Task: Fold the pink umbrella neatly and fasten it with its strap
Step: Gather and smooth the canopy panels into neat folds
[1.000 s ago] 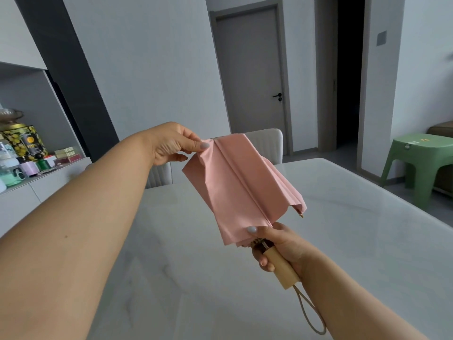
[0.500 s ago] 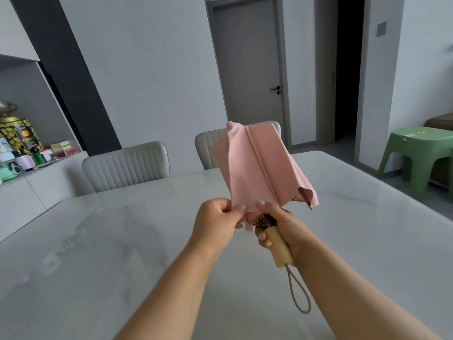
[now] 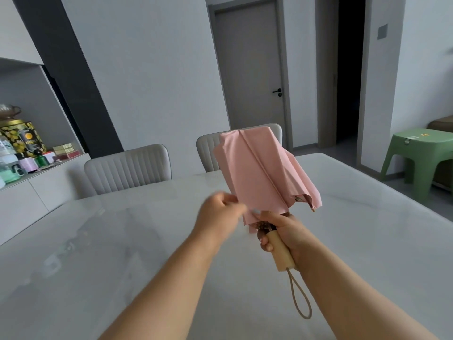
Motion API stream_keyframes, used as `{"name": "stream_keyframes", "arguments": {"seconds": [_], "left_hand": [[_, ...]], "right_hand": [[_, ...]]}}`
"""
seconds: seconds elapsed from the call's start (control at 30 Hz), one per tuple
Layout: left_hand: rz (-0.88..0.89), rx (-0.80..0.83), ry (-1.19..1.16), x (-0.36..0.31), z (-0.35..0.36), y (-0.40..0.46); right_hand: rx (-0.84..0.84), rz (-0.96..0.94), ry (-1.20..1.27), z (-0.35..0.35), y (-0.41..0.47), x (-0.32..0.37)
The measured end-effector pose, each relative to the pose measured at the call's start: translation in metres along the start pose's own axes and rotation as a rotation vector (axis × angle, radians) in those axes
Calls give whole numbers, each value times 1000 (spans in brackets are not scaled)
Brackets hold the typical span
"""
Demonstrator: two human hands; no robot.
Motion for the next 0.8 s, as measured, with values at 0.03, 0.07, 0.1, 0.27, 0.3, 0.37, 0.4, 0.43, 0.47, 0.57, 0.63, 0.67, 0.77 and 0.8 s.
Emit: {"name": "stream_keyframes", "arguments": {"seconds": [0.03, 0.07, 0.1, 0.27, 0.3, 0.37, 0.4, 0.43, 0.47, 0.57, 0.63, 0.67, 0.77, 0.8], "left_hand": [[27, -68, -2, -10, -11, 13], [69, -121, -28, -21, -22, 26], [121, -153, -56, -34, -31, 40], [250, -185, -83, -85, -59, 90], [232, -136, -55, -88, -60, 95], [196, -29, 23, -88, -63, 103], [189, 8, 47, -88, -64, 105], [188, 30, 58, -87, -66, 108], [191, 40, 64, -88, -68, 110], [231, 34, 132, -89, -72, 113], [259, 32, 189, -89, -72, 113], [267, 30, 201, -88, -72, 113], [298, 13, 205, -86, -74, 113], [317, 8, 211, -86, -75, 113]], "right_hand": [[3, -1, -5, 0, -1, 0], [6, 0, -14, 0, -1, 1], [11, 1, -25, 1, -2, 1], [36, 15, -66, 3, -4, 1], [41, 16, -70, 3, -4, 1], [51, 15, -76, 3, -5, 2], [55, 14, -76, 3, -5, 2], [59, 13, -72, 3, -6, 2], [62, 13, -67, 3, -6, 2], [78, 17, -62, 4, -6, 2], [90, 18, -61, 5, -7, 2], [93, 18, -60, 5, -7, 2], [97, 16, -59, 5, -7, 3], [97, 16, -60, 5, -7, 3]]}}
Point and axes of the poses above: each hand's wrist, its own y-axis towards the middle knuckle, its own z-axis out of the palm, x = y × z, the point moved 4 cm from there along y, towards the middle knuckle, and after that the axes turned 4 degrees about -y, right-handed, at the moved point
